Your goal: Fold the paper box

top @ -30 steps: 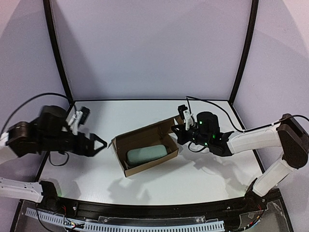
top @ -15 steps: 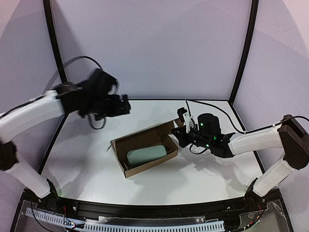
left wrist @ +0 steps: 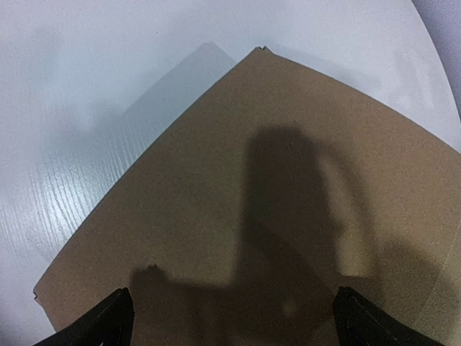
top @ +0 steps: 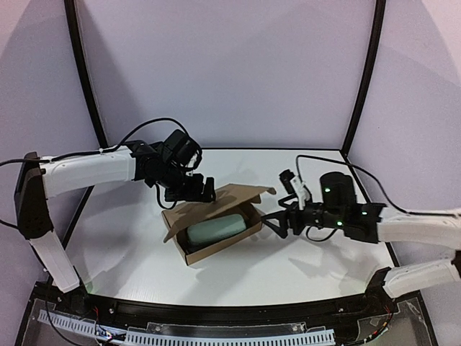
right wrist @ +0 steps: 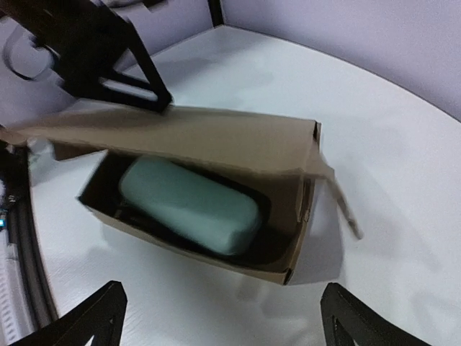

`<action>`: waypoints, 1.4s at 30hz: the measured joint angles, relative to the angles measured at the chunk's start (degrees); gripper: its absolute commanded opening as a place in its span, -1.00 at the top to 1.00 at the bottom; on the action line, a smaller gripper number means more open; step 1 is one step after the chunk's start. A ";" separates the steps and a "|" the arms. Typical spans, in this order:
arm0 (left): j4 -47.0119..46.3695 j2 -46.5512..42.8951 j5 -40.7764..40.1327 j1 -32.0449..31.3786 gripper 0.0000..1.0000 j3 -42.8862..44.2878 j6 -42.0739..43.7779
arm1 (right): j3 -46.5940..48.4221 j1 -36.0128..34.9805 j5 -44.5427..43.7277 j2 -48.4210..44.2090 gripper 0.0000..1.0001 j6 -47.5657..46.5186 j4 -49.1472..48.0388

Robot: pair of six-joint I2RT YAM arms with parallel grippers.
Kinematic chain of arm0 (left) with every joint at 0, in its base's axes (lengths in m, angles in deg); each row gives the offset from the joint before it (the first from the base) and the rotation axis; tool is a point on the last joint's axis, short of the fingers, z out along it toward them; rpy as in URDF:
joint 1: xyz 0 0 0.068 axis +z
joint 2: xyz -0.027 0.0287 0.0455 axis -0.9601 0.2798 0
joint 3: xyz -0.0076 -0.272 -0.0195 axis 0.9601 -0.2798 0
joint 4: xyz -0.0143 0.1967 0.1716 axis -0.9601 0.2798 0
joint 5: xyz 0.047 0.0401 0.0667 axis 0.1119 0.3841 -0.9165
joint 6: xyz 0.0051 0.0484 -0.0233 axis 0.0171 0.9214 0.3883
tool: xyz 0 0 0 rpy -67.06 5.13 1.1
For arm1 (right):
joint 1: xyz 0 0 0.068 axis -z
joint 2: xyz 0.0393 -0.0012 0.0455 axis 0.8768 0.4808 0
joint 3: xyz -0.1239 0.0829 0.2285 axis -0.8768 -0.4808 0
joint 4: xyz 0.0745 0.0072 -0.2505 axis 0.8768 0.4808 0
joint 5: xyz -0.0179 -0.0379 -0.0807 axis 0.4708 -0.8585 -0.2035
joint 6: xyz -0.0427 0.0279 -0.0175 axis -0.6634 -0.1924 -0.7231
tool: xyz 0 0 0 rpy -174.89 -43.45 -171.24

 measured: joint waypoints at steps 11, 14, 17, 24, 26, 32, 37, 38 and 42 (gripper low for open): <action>-3.21 0.72 5.75 0.00 -0.98 -5.86 1.46 | 3.96 0.02 -3.10 -17.79 -0.97 -0.66 6.67; -4.61 0.63 5.79 0.00 -0.97 -6.95 1.46 | 11.52 0.04 -2.45 -8.96 -0.97 1.42 7.87; -7.45 -0.35 5.77 0.00 -0.97 -9.40 1.16 | 24.96 0.33 -0.46 7.80 -0.93 3.63 12.94; -10.73 -1.36 5.75 -0.02 -0.98 -11.98 0.33 | 35.15 0.63 7.10 29.83 -0.72 2.05 24.68; -11.43 -1.29 5.90 -0.11 -0.97 -12.83 -0.26 | 35.26 0.63 7.76 33.59 -0.68 0.55 27.52; -13.49 -0.90 5.64 -0.33 -0.97 -15.63 -1.05 | 36.48 0.63 6.45 36.96 -0.67 -4.46 29.62; -15.17 -1.62 5.27 -0.35 -0.97 -17.31 -1.95 | 35.87 0.50 5.14 36.87 -0.70 -6.67 28.46; -15.19 -1.62 5.20 -0.35 -0.97 -17.38 -2.03 | 35.89 0.50 5.07 36.89 -0.72 -6.78 28.44; -14.67 -1.49 3.96 -0.50 -0.97 -16.74 -2.43 | 37.07 0.46 4.46 37.22 -0.91 -6.84 29.27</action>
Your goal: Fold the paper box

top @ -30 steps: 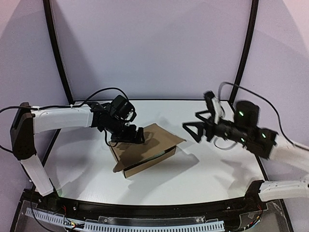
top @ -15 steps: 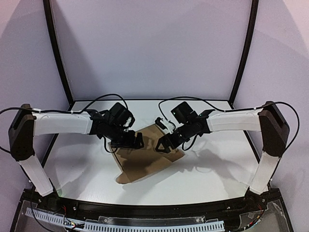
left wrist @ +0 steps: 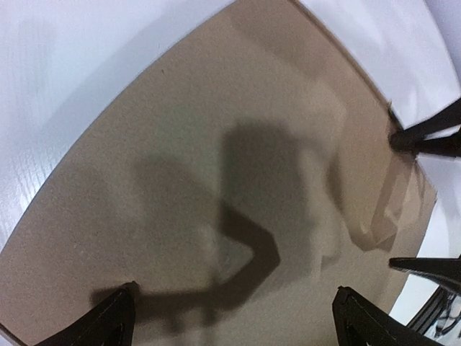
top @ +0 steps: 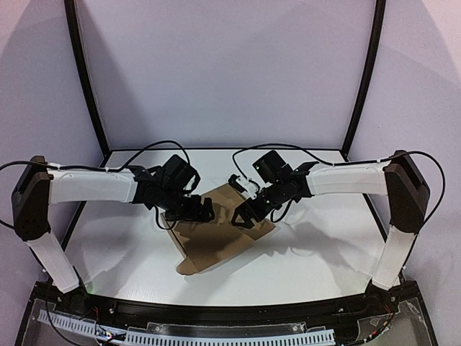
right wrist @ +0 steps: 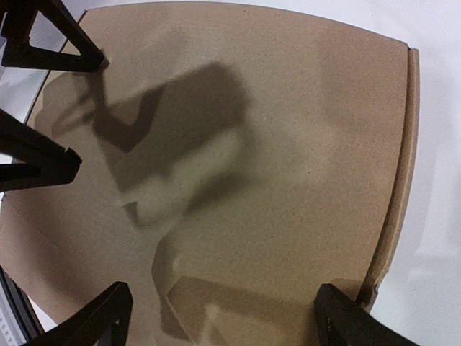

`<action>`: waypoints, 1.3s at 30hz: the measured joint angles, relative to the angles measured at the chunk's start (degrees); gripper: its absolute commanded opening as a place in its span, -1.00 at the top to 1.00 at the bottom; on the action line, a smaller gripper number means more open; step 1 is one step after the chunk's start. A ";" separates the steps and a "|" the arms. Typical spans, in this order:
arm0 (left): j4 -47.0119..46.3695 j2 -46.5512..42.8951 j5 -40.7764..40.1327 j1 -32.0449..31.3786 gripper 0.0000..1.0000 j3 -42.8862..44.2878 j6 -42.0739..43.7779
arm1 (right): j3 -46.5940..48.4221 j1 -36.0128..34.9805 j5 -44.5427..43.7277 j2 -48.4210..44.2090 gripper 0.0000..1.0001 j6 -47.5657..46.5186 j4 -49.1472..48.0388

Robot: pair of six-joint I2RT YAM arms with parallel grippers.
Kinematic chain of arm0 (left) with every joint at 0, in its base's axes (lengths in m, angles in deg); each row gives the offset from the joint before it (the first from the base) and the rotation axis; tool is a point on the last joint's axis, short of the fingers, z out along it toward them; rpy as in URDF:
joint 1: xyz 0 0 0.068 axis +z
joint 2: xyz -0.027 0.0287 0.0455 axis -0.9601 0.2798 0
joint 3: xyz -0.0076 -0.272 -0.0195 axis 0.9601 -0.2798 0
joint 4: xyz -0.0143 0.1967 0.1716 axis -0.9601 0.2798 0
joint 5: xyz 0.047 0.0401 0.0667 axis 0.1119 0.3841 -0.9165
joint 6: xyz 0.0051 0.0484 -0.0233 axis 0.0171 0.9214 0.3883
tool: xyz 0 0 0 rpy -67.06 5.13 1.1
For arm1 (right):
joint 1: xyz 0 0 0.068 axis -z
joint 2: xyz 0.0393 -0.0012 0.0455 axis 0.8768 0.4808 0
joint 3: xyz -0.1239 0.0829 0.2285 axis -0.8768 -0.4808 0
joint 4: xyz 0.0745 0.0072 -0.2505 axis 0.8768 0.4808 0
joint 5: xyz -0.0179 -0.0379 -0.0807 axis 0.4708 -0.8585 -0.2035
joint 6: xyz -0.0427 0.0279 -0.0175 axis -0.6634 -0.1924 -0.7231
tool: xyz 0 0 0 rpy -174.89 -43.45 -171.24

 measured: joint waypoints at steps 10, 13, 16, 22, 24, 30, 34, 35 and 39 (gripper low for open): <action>14.97 -6.36 -12.35 -0.17 -0.97 6.64 0.02 | -1.36 10.86 8.68 -7.19 -0.97 3.30 0.07; 14.36 -15.91 -13.33 -0.13 -0.97 -1.25 -3.93 | -5.16 16.74 15.93 -8.20 -0.97 4.55 -4.57; 10.32 -23.26 -11.87 -0.15 -0.97 -11.28 -8.61 | -7.91 18.75 19.91 -6.32 -0.97 4.74 -6.40; 0.66 -28.85 -5.86 -0.81 -0.98 -28.48 -16.70 | -10.29 18.71 28.37 -0.48 -0.97 5.73 -10.93; -2.71 -30.42 -4.22 -1.51 -0.97 -32.30 -18.95 | -11.41 18.71 31.19 0.74 -0.97 6.29 -13.18; -8.33 -31.63 -2.03 -3.58 -0.97 -36.59 -23.52 | -11.80 18.29 36.44 4.63 -0.97 8.33 -18.67; -8.83 -27.56 -1.81 -4.66 -0.97 -36.46 -24.44 | -12.22 17.86 37.79 5.70 -0.97 9.11 -21.22; -9.09 -25.94 -1.68 -4.94 -0.98 -36.24 -24.48 | -12.41 17.70 38.10 5.70 -0.97 9.27 -21.70; -13.66 -20.96 -0.66 -6.03 -0.97 -33.64 -23.93 | -12.66 17.66 37.31 5.68 -0.97 9.01 -23.12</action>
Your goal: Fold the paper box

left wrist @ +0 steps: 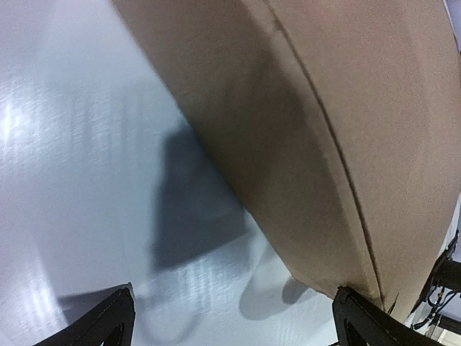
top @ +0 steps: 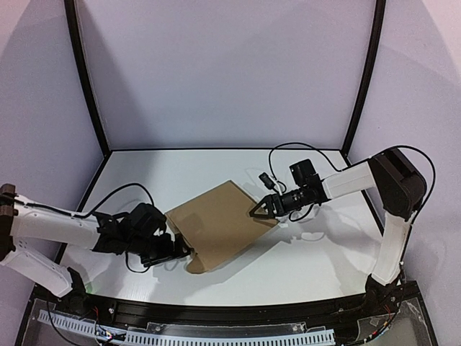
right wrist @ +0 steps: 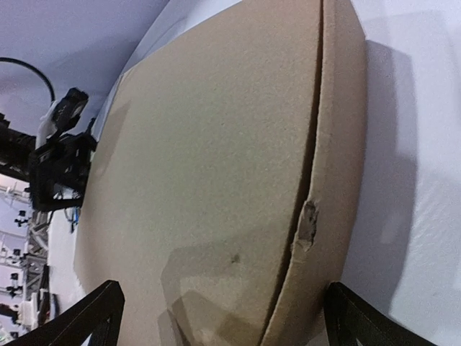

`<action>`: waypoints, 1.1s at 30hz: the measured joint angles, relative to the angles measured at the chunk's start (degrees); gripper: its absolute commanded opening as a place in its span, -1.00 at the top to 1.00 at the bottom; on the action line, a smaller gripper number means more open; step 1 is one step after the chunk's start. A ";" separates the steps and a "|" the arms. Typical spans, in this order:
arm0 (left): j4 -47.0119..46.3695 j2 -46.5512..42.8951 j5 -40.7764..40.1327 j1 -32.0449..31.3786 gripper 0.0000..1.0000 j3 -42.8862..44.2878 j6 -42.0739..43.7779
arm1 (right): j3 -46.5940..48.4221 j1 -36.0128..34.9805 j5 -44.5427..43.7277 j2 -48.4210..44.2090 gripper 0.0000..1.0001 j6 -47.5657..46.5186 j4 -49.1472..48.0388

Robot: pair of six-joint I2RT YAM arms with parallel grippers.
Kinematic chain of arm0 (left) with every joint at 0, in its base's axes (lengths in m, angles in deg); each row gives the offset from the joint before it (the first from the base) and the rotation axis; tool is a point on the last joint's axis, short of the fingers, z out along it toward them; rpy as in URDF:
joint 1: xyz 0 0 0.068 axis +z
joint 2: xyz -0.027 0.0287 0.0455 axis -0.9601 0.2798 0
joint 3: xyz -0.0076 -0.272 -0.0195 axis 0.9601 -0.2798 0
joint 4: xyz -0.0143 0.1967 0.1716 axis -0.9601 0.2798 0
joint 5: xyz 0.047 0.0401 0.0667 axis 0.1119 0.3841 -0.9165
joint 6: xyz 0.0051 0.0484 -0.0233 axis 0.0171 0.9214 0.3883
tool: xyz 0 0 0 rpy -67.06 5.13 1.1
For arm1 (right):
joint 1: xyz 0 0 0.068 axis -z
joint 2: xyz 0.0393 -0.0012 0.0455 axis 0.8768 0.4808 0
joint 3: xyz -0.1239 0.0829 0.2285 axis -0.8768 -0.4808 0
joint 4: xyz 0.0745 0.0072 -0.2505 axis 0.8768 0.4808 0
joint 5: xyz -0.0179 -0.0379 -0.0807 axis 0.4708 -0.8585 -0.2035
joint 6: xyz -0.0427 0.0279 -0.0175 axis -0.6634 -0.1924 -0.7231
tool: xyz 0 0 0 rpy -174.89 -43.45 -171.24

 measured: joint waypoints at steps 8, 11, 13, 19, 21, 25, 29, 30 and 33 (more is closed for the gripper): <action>-5.90 3.30 4.46 -1.29 -0.97 1.18 1.33 | -0.94 0.50 -4.24 -2.05 -0.96 -1.99 0.37; -6.16 0.50 5.25 -1.77 -0.97 -0.83 1.22 | -1.73 0.15 -4.15 -5.75 -0.96 -1.73 5.27; -5.46 -4.00 5.05 -1.77 -0.98 -2.19 1.18 | -1.01 -0.37 -4.07 -8.22 -0.97 -1.27 9.64; -5.49 -16.96 3.32 -1.77 -0.97 -2.34 0.09 | 7.28 -0.50 -3.28 -11.32 -0.97 1.46 25.92; -6.03 -19.47 2.75 -1.77 -0.97 -2.34 -0.37 | 10.01 -0.50 -2.27 -11.37 -0.97 2.29 30.80; -6.73 -22.18 1.60 -1.77 -0.97 -2.23 -1.36 | 12.41 -0.50 -0.61 -11.65 -0.97 4.83 36.59; -6.47 -22.05 -0.76 -1.66 -0.97 -0.68 -1.40 | 15.91 -0.44 -1.09 -11.67 -0.97 7.76 41.42; -6.27 -22.01 -1.16 -1.64 -0.97 -0.15 -1.29 | 16.94 -0.37 -1.22 -11.67 -0.97 8.55 42.42; -4.02 -21.86 -4.09 -1.51 -0.97 4.26 -0.20 | 21.59 0.31 -0.76 -10.99 -0.97 12.83 45.66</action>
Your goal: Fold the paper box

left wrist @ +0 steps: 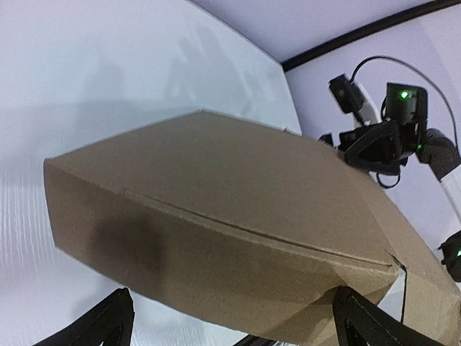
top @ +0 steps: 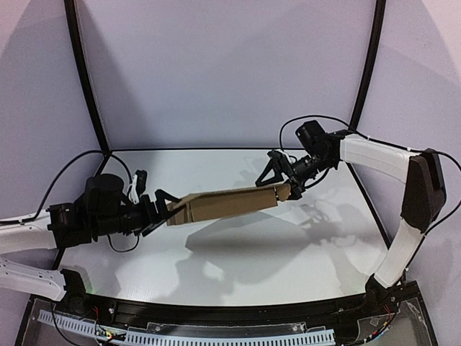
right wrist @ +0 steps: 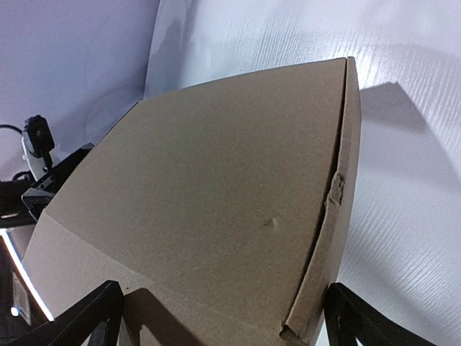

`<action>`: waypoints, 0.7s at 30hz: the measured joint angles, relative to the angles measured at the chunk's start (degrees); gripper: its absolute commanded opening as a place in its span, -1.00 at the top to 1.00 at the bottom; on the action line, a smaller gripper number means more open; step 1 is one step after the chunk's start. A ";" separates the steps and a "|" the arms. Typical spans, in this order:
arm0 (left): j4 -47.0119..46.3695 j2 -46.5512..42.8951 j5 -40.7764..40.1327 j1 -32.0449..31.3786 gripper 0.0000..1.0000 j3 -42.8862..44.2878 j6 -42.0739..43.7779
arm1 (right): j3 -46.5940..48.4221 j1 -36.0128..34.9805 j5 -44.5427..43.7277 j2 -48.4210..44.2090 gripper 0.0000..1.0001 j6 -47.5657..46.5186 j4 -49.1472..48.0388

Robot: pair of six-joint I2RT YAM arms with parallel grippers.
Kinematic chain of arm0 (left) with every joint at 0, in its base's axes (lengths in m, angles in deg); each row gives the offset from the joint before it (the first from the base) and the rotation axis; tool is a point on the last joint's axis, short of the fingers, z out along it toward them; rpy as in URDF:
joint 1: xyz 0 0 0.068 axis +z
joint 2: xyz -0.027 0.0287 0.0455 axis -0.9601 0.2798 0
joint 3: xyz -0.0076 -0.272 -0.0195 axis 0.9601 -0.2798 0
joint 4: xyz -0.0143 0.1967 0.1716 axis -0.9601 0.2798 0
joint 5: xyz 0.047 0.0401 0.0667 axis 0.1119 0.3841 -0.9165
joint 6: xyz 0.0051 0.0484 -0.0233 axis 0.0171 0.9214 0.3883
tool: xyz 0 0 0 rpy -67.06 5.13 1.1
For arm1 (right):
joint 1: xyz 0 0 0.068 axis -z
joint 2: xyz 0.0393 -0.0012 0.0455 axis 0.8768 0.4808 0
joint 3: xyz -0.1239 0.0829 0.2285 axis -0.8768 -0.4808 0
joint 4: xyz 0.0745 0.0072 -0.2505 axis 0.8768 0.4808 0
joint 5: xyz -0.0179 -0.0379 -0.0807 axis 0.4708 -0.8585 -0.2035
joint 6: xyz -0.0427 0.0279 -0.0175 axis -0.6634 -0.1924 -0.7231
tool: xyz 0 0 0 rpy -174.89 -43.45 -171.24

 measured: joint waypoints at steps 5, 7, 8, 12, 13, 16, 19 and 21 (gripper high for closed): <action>1.53 0.48 -5.40 0.13 -0.97 3.26 0.59 | 6.25 0.13 1.53 3.72 -0.97 3.89 3.02; 1.70 1.46 -8.04 0.22 -0.98 3.65 0.33 | 9.70 0.39 1.25 5.92 -0.97 5.40 5.07; 1.95 2.25 -9.51 0.31 -0.97 3.98 -0.04 | 11.30 0.63 1.07 6.82 -0.97 5.92 6.05; 4.52 6.32 -14.45 0.87 -0.97 5.73 -1.90 | 19.04 1.88 -0.02 10.25 -0.97 7.08 11.43; 5.18 7.43 -15.28 1.05 -0.97 5.95 -2.19 | 20.28 2.08 -0.26 10.69 -0.97 7.23 12.20; 8.72 12.90 -17.38 2.49 -0.97 6.36 -3.65 | 23.34 2.34 0.31 11.74 -0.97 8.46 14.69; 8.52 16.85 -18.25 4.52 -0.98 8.07 -4.96 | 25.05 2.38 0.92 13.16 -0.97 9.31 15.85; 8.35 17.94 -18.58 5.16 -0.98 8.72 -5.22 | 25.07 2.38 0.90 13.97 -0.97 9.55 16.39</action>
